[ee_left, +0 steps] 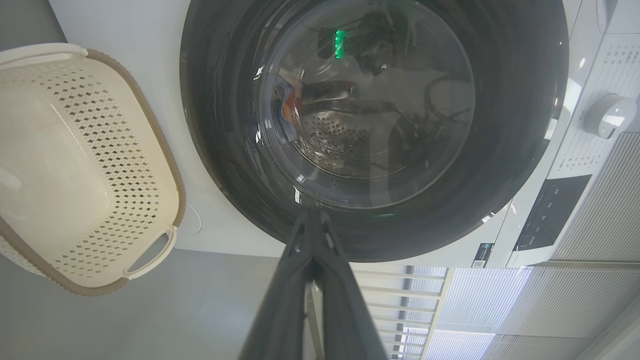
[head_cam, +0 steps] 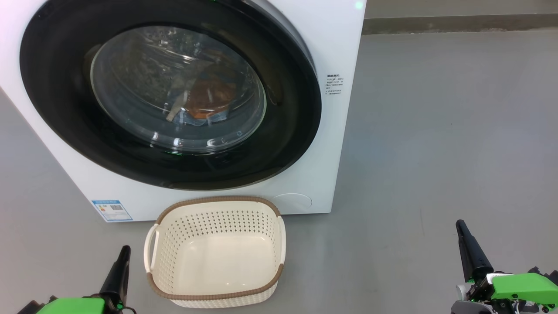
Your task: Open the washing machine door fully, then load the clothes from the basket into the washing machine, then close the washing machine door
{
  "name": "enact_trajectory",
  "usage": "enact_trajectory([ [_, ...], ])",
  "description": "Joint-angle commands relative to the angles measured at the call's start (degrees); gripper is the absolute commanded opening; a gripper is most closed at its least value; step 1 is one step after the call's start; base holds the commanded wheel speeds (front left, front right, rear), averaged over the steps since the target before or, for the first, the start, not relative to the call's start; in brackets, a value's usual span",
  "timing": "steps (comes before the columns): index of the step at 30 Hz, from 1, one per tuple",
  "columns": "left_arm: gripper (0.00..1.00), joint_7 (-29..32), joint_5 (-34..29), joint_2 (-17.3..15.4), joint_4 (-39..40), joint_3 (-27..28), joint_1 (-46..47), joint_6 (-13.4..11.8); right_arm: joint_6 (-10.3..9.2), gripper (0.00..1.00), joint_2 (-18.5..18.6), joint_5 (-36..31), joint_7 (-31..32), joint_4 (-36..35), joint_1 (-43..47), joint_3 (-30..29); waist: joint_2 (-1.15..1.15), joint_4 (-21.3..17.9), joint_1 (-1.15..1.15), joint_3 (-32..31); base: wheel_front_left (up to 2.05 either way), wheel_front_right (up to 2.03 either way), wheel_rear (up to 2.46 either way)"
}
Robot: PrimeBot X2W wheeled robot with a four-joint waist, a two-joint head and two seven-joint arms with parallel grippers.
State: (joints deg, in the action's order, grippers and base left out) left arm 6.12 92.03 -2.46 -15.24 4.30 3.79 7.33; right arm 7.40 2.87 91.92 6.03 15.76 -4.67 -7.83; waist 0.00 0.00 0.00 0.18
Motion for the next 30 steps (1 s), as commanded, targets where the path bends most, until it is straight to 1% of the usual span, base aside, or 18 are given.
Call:
enact_trajectory([
  [1,0.0,0.2,0.3,-0.6,1.2,2.1,2.4,0.2,0.09,0.0,0.1,0.3,0.4,-1.7,-1.5,1.4,0.0,0.0,0.0,0.0,0.0,0.0,0.0],
  [30,0.0,0.3,0.2,-0.5,1.2,2.1,2.4,0.2,0.09,0.0,0.1,0.3,0.4,-1.7,-1.5,1.3,0.0,0.0,0.0,0.0,0.0,0.0,0.0],
])
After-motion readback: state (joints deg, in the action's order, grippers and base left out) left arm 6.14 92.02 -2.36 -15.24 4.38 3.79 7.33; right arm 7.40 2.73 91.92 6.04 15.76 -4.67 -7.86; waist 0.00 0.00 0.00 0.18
